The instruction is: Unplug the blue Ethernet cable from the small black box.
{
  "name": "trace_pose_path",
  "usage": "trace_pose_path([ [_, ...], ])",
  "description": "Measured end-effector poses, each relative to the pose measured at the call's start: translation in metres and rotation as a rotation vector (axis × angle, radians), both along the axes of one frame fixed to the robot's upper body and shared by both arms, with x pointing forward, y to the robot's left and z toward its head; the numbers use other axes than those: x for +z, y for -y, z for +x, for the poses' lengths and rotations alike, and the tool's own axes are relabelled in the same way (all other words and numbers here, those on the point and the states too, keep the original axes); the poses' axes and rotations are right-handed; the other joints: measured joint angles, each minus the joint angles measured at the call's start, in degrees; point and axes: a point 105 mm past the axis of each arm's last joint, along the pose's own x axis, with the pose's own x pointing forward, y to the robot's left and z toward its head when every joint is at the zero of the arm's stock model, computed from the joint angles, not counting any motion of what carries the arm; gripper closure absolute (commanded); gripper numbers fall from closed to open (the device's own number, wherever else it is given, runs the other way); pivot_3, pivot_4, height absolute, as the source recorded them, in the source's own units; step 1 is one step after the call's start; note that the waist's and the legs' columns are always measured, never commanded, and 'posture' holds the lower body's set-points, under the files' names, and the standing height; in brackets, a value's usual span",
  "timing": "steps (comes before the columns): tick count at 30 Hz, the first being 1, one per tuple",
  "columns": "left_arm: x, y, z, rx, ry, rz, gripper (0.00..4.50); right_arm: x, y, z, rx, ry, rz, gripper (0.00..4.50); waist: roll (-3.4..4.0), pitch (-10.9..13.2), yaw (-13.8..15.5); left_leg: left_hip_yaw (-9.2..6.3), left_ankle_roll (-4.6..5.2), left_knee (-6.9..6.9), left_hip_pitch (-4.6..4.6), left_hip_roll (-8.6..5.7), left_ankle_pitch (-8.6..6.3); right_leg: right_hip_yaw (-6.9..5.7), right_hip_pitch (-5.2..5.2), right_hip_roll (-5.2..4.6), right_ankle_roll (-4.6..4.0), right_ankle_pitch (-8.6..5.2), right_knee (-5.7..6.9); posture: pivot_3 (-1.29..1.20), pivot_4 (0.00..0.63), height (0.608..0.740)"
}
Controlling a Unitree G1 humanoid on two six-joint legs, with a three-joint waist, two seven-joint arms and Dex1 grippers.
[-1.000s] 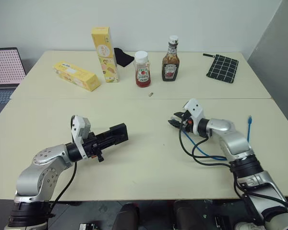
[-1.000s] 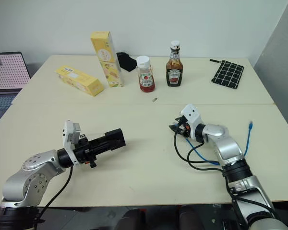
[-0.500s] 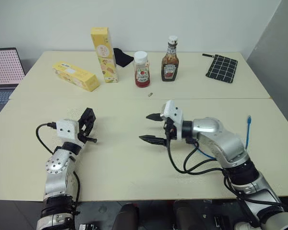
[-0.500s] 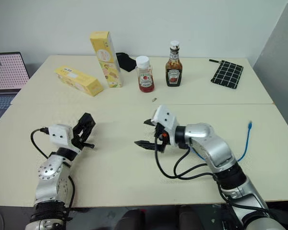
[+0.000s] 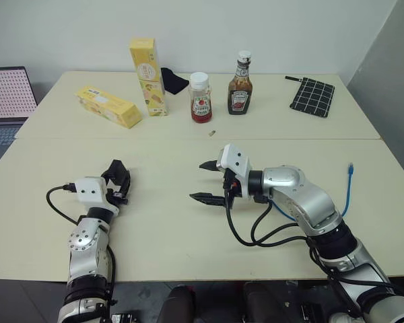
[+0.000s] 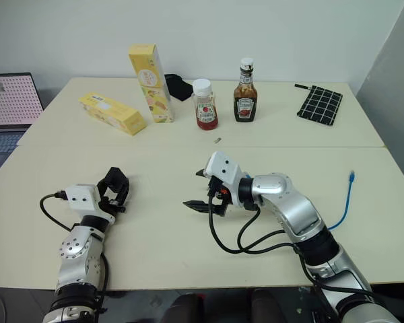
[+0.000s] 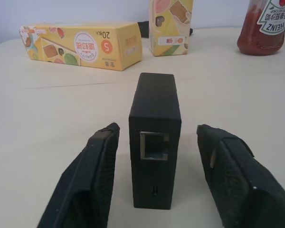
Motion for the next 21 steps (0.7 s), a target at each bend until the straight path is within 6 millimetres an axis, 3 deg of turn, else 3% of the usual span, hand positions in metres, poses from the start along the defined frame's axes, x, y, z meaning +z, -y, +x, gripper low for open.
trace_pose_path([
  [1, -0.001, 0.000, -0.004, 0.001, -0.015, -0.003, 0.80, 0.001, 0.000, -0.001, 0.001, 0.000, 0.000, 0.15, 0.00, 0.00, -0.10, 0.00, 0.00, 0.00, 0.00, 0.03, 0.00, 0.01, 0.00, -0.01, 0.00, 0.00, 0.00, 0.00, 0.150, 0.740],
  [9, -0.010, 0.000, -0.053, -0.047, -0.194, 0.019, 0.80, -0.013, 0.008, -0.001, -0.044, -0.045, -0.010, 0.15, 0.02, 0.01, -0.50, -0.03, 0.00, -0.06, 0.03, 0.12, 0.00, 0.04, 0.00, -0.05, -0.02, -0.01, 0.01, 0.00, 0.150, 0.740],
  [12, -0.007, -0.001, -0.062, -0.081, -0.273, 0.062, 0.80, -0.016, 0.019, -0.001, -0.080, -0.059, -0.012, 0.15, 0.02, 0.02, -0.22, -0.09, 0.00, -0.05, 0.02, 0.06, 0.00, -0.01, 0.03, 0.02, -0.02, -0.01, 0.02, 0.00, 0.150, 0.740],
  [16, 0.018, -0.006, -0.073, -0.149, -0.349, 0.191, 0.80, -0.015, 0.050, 0.005, -0.167, -0.067, -0.027, 0.15, -0.03, 0.01, 0.19, -0.10, 0.00, -0.04, 0.00, 0.01, 0.00, -0.03, 0.08, 0.05, -0.01, -0.01, -0.02, 0.00, 0.150, 0.740],
  [21, 0.044, 0.007, -0.078, -0.298, -0.382, 0.265, 0.80, -0.014, 0.092, 0.014, -0.272, -0.069, -0.090, 0.15, 0.02, 0.05, 0.08, 0.00, 0.00, -0.09, 0.03, 0.06, 0.00, 0.00, 0.06, 0.07, -0.02, -0.02, -0.05, 0.00, 0.150, 0.740],
])
